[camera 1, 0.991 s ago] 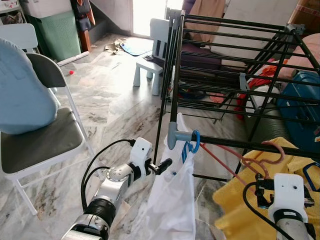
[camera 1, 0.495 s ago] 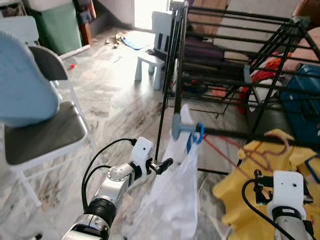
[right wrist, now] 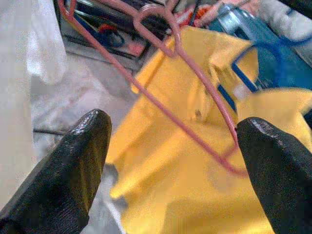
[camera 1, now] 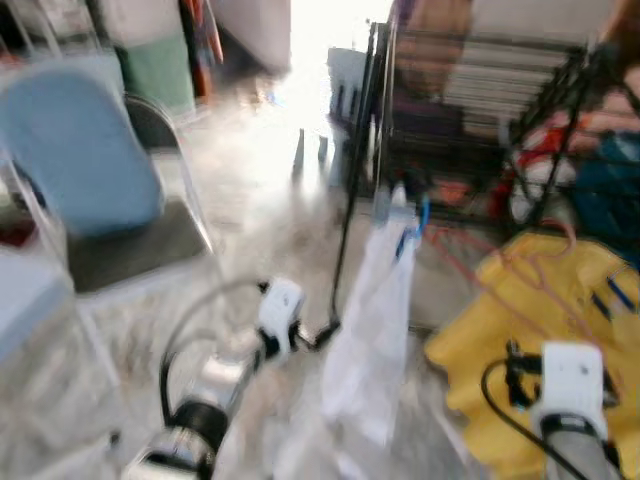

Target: Hang hanger

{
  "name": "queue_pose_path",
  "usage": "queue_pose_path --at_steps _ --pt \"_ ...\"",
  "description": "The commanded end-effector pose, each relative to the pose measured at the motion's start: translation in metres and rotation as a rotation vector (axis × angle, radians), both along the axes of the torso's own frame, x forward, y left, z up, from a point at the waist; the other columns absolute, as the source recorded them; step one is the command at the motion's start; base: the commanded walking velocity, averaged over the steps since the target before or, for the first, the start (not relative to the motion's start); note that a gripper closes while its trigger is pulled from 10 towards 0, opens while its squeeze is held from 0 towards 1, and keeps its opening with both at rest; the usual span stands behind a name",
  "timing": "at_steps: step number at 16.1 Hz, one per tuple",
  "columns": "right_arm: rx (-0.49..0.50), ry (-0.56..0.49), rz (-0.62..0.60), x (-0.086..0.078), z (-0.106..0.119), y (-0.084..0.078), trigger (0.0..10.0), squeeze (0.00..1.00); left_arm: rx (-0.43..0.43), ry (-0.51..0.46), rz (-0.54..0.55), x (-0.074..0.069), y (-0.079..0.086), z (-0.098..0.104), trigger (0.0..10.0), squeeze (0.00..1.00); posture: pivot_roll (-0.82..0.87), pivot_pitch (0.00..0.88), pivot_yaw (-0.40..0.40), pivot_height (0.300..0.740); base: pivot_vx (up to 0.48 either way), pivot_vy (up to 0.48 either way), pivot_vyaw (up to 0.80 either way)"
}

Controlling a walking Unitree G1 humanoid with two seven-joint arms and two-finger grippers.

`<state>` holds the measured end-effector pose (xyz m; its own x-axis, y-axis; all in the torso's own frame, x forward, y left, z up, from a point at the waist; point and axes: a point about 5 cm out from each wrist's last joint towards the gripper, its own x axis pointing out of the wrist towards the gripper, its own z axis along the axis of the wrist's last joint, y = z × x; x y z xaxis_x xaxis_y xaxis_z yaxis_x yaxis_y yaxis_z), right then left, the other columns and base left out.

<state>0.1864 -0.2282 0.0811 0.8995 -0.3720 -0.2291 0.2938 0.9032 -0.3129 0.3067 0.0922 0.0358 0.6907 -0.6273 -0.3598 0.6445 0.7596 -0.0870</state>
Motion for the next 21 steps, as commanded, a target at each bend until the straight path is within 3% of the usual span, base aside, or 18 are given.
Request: queue_pose_path --at_steps 1,8,13,15,17,19,21 --pt "-0.013 -0.010 -0.006 0.002 0.002 -0.002 10.0 0.00 0.003 -0.026 -0.013 0.004 -0.005 0.007 10.0 0.00 0.05 0.000 -0.072 0.740 -0.307 0.000 0.00" --pt "0.056 -0.072 -0.037 0.012 -0.002 -0.005 10.0 0.00 0.037 -0.051 0.012 0.007 0.007 0.009 10.0 0.00 0.08 0.000 -0.033 0.740 -0.306 0.000 0.00" --pt "0.115 -0.105 0.008 0.007 -0.002 0.005 10.0 0.00 0.075 -0.093 0.103 -0.005 0.035 0.004 10.0 0.00 0.09 0.000 -0.047 0.740 -0.102 0.000 0.00" --pt "0.121 -0.136 0.039 0.011 0.001 0.007 10.0 0.00 0.139 -0.157 0.188 0.001 0.047 0.011 10.0 0.00 0.11 0.000 -0.051 0.740 0.000 0.000 0.00" --pt "0.134 -0.109 0.043 0.007 -0.011 0.010 10.0 0.00 0.207 -0.146 0.245 -0.004 0.058 0.001 10.0 0.00 0.11 0.000 -0.050 0.740 0.000 0.000 0.00" --pt "0.153 -0.082 0.056 0.000 -0.025 0.016 10.0 0.00 0.275 -0.124 0.229 -0.017 0.065 -0.013 10.0 0.00 0.09 0.000 -0.030 0.740 0.000 0.000 0.00" --pt "0.202 -0.109 0.035 -0.006 -0.023 0.023 10.0 0.00 0.334 -0.155 0.198 -0.025 0.078 -0.012 10.0 0.00 0.06 0.000 -0.012 0.740 0.000 0.000 0.00"
